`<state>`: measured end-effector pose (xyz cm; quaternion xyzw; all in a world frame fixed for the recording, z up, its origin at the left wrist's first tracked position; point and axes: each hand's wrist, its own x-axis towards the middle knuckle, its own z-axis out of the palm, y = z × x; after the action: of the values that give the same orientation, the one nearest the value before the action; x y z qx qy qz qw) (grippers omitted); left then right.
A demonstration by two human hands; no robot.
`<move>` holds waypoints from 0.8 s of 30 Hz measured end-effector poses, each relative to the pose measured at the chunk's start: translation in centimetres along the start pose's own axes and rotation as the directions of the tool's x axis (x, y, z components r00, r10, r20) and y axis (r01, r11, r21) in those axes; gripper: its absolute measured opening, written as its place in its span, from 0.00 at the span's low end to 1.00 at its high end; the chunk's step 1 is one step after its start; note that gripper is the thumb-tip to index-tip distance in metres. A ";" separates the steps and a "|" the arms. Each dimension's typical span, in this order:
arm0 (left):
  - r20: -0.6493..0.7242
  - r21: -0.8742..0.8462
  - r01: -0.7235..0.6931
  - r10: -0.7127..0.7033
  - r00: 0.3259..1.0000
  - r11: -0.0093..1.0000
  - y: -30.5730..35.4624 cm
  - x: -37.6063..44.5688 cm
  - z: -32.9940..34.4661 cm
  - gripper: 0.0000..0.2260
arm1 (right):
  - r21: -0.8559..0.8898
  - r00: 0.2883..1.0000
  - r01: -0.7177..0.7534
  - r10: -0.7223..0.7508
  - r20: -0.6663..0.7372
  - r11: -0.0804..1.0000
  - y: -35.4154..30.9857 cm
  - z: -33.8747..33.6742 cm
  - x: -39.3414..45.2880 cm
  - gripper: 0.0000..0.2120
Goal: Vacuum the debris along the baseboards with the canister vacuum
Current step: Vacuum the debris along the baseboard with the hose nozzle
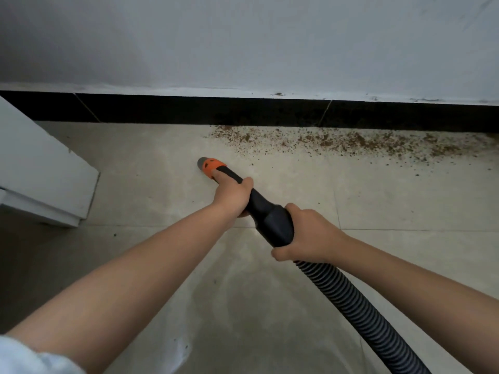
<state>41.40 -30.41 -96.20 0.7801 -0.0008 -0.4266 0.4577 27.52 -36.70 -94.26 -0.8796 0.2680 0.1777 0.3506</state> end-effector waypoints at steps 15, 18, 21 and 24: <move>-0.366 -0.193 0.112 -0.178 0.914 0.975 -6.1 -3.0 -2.2 0.38 | -0.028 0.946 0.184 -0.169 0.276 0.983 -0.7 2.3 0.9 0.22; -0.412 -0.190 0.128 -0.198 0.889 0.973 -7.5 -3.8 -3.7 0.37 | -0.039 0.923 0.240 -0.215 0.319 0.970 -1.8 3.4 1.2 0.23; -0.444 -0.228 0.113 -0.207 0.872 0.967 -8.1 -4.0 -5.2 0.37 | -0.048 0.909 0.282 -0.251 0.332 0.958 -3.3 4.1 1.5 0.22; -0.463 -0.223 0.096 -0.192 0.865 0.970 -8.0 -4.3 -6.5 0.35 | -0.051 0.906 0.298 -0.265 0.330 0.953 -4.6 4.8 1.8 0.23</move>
<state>39.86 -19.44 -97.71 0.8114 0.2125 -0.2505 0.4834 31.06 -31.10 -96.05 -0.8850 0.0685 0.2785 0.3668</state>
